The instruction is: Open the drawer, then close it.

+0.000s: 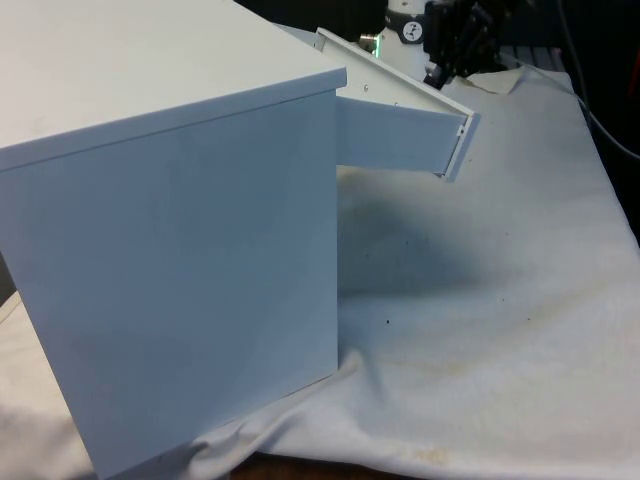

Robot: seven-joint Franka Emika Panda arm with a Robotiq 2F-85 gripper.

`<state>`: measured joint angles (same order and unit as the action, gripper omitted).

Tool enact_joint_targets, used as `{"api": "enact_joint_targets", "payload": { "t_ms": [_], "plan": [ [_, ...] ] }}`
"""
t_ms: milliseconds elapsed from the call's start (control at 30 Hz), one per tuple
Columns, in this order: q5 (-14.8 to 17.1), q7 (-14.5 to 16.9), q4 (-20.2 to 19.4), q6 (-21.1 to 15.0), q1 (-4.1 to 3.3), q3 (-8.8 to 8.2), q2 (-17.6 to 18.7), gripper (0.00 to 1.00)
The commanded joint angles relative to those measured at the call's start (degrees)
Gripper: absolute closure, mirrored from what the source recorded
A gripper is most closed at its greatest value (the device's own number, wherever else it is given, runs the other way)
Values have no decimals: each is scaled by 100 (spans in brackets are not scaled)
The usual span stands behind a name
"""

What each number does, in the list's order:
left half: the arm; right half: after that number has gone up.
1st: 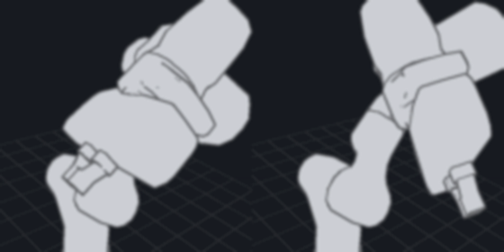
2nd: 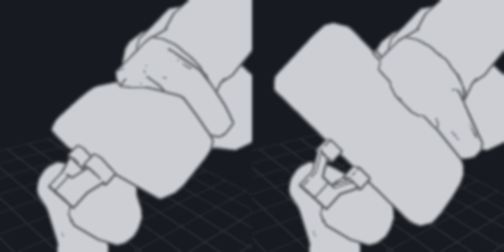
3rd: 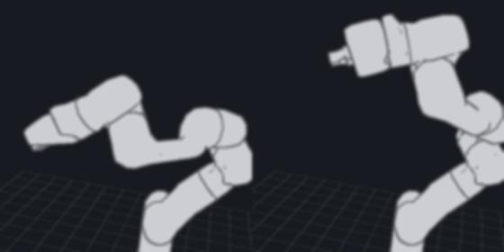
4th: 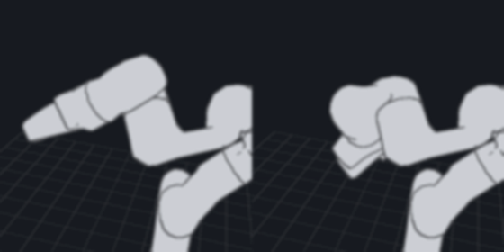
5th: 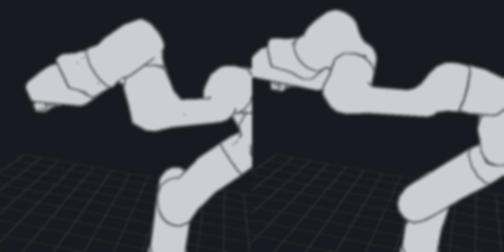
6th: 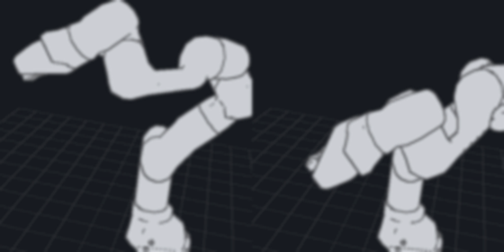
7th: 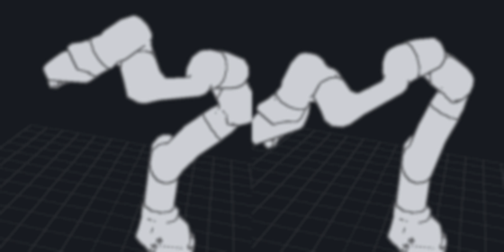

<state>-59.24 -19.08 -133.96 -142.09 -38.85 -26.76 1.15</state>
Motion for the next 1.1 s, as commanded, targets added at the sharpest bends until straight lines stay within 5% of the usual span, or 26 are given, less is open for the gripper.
{"api": "enact_joint_targets", "payload": {
  "t_ms": [0, 500, 533, 800, 833, 867, 1067],
  "plan": [
    [-29, 0, 11, 6, 0, -17, -6, 100],
    [-441, 46, 201, -23, 103, -315, 103, 100],
    [-390, 29, 172, 34, 69, -292, 69, 100],
    [-470, 223, 338, -103, 166, -527, 201, 100],
    [-395, 149, 275, -29, 97, -464, 178, 100],
    [-464, 258, 350, -109, 183, -550, 183, 100],
    [-418, 367, 395, -115, 195, -619, 132, 100]
  ]
}}
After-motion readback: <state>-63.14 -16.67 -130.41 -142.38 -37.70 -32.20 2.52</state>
